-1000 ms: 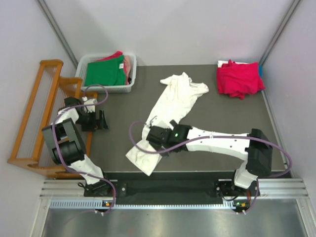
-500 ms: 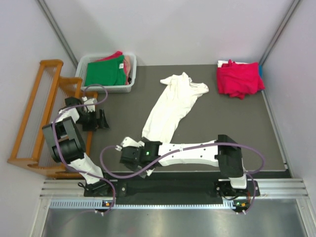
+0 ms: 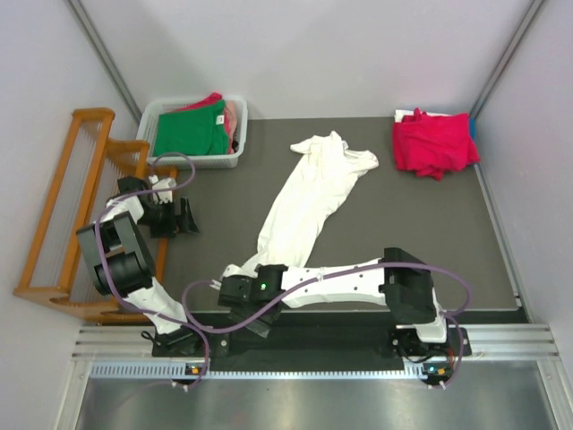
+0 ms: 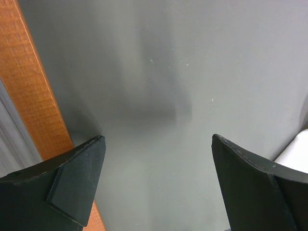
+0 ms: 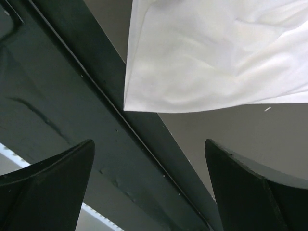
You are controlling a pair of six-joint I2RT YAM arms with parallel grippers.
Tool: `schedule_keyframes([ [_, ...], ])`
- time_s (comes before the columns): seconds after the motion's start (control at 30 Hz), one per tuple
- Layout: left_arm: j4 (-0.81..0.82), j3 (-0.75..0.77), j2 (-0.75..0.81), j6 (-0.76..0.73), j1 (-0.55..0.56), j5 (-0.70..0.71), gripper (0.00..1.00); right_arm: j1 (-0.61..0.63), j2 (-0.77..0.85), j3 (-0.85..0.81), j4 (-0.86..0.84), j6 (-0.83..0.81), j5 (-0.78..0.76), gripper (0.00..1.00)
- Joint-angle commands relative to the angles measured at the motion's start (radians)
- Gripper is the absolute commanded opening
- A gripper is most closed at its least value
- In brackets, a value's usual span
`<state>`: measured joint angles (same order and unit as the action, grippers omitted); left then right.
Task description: Fold and stack the t-shirts
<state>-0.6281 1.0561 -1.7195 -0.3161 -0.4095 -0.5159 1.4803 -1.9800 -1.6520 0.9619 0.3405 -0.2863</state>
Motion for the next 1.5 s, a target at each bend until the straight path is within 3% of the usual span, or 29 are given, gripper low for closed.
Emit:
schedule_keyframes([
  [0.0, -0.001, -0.024, 0.023, -0.017, 0.001, -0.047, 0.96, 0.02, -0.017, 0.05, -0.057, -0.015, 0.059, 0.97],
  [0.67, -0.013, -0.027, 0.001, -0.058, 0.003, -0.039, 0.96, -0.009, -0.169, -0.045, -0.138, -0.063, 0.036, 0.94],
  [1.47, -0.05, -0.016, 0.011, -0.101, 0.003, -0.013, 0.96, -0.12, -0.06, 0.196, -0.261, 0.0, 0.032, 0.64],
])
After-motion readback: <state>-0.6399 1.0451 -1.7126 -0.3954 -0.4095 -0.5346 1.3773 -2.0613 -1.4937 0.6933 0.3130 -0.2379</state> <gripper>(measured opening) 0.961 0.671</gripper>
